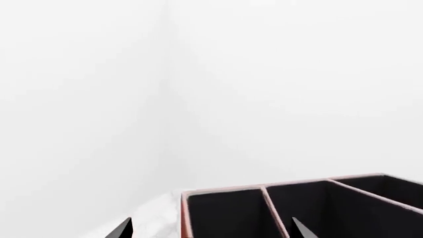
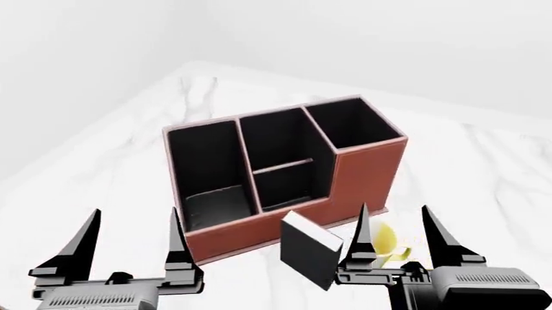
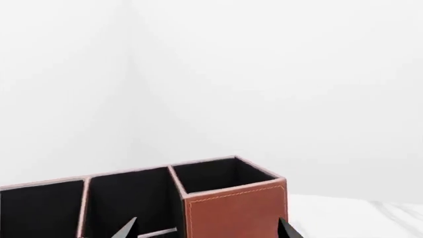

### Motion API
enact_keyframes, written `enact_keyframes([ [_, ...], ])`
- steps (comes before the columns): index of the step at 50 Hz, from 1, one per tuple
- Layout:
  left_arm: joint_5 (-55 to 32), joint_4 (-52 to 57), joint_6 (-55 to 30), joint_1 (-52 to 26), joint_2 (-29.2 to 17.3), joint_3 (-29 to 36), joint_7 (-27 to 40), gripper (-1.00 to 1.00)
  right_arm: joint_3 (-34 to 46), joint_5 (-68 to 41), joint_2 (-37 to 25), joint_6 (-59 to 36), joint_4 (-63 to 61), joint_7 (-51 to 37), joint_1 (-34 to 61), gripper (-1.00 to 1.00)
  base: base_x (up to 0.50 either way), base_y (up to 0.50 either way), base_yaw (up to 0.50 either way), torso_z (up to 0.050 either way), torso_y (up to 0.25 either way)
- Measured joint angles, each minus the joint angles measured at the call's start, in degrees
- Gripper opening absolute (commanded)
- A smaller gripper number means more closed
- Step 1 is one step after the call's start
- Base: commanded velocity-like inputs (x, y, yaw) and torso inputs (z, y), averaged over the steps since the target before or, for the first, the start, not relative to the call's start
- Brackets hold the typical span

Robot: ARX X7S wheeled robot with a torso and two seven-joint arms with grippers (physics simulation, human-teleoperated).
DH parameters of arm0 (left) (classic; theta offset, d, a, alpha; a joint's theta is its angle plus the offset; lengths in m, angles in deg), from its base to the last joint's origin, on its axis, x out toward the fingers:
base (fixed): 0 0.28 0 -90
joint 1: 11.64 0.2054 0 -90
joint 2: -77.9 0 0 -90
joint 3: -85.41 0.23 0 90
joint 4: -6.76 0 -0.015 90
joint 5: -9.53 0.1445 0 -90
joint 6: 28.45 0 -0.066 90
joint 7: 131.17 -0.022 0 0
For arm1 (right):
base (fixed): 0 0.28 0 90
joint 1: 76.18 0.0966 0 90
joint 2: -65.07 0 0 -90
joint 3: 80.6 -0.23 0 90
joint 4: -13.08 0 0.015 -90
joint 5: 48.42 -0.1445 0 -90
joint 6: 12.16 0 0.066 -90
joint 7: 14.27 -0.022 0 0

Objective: Pick up the book and place it in the right compartment of the caddy.

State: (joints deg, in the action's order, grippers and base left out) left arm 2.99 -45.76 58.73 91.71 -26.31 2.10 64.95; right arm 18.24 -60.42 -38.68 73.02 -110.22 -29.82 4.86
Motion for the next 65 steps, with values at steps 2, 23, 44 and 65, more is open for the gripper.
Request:
enact_keyframes([
  [2, 0.0, 0.0, 0.0, 0.0, 0.0, 0.1, 0.1, 1.00, 0.1, -0.1, -0.1, 0.0, 0.0, -0.1, 0.0, 1.00, 0.18, -0.47, 0.00, 0.000, 0.000],
  [23, -0.1, -0.1, 0.1, -0.2, -0.5, 0.7, 0.7, 1.00, 0.7, -0.3, -1.2, 0.8, -0.1, -0.8, 0.1, 1.00, 0.02, -0.06, 0.21, 0.000, 0.000],
  [44, -0.3, 0.0, 0.0, -0.2, -1.1, 1.0, 1.3, 1.00, 1.5, 0.0, -1.9, 1.0, 0.0, -2.0, 0.2, 1.00, 0.00, 0.00, 0.50, 0.000, 0.000],
  [65, -0.4, 0.1, 0.0, -0.2, -1.7, 1.5, 2.0, 1.00, 1.9, -0.8, -2.3, 1.4, 0.4, -2.8, 0.4, 1.00, 0.04, 0.08, 0.14, 0.000, 0.000],
])
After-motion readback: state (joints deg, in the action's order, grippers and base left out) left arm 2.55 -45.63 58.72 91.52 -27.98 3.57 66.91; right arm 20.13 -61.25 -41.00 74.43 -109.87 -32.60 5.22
